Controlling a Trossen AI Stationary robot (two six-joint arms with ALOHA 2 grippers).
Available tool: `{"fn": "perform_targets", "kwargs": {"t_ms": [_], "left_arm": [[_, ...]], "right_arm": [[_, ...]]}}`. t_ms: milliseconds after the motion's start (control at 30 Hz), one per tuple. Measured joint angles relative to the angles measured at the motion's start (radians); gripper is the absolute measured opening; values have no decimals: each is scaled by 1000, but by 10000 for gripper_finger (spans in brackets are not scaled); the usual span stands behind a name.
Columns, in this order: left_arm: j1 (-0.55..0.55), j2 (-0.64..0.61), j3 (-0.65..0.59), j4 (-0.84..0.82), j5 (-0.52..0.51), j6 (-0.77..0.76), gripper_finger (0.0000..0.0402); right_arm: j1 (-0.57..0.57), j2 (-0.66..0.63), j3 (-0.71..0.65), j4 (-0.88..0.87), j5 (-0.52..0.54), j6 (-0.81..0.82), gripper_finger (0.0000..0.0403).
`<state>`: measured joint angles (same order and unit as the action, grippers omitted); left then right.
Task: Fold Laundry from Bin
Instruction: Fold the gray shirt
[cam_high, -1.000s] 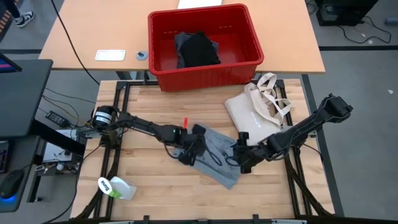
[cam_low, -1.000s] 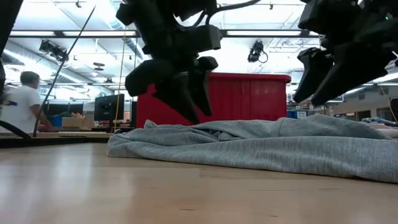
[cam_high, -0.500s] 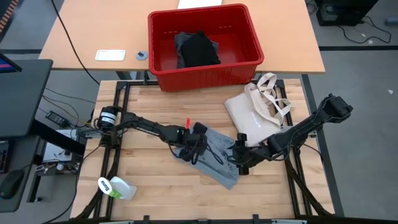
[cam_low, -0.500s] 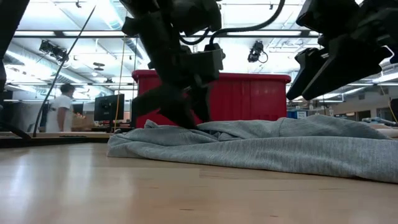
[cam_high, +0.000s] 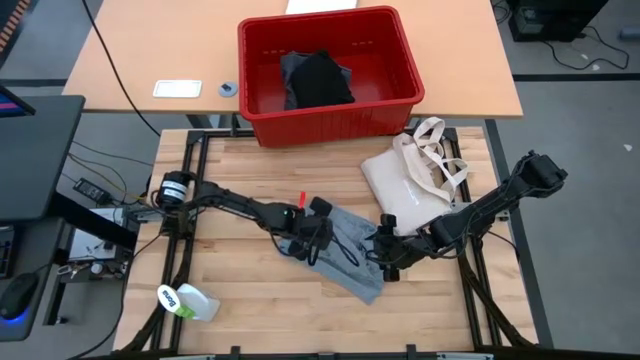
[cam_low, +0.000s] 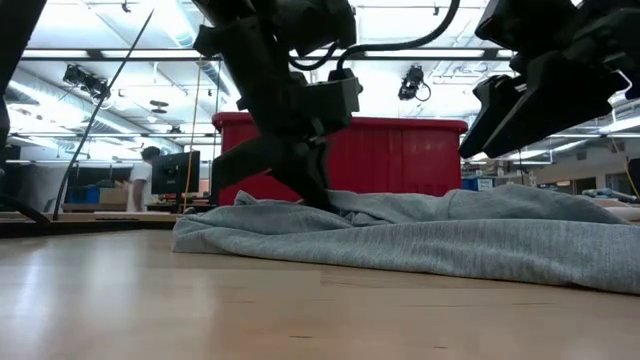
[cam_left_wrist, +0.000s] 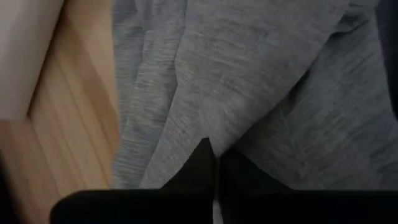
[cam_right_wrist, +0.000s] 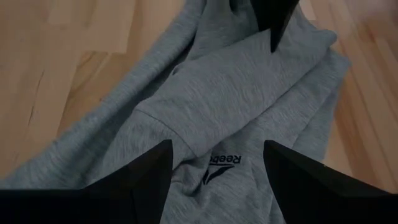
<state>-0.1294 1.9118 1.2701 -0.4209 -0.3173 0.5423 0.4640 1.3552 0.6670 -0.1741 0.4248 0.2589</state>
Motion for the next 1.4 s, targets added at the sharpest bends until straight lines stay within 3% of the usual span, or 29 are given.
{"fn": "perform_targets", "kwargs": {"t_ms": [133,333,567,867,1200,1400], "left_arm": [[-23,-54,0,2,-58,-18,4],[-74,-198,0,-2,-52,-136,2],[-109,-280,1,26,241,-384,1],[-186,-163,1,109,487,-633,8],[-274,17,1,445,498,-669,18],[-315,83,1,559,578,-737,19]], "right_arm": [[1,0,0,0,-7,0,258],[5,0,0,-3,-6,8,258],[7,0,0,-1,1,11,258],[8,0,0,-81,-55,91,258],[10,0,0,-299,-9,281,258],[10,0,0,-401,5,326,258]]}}
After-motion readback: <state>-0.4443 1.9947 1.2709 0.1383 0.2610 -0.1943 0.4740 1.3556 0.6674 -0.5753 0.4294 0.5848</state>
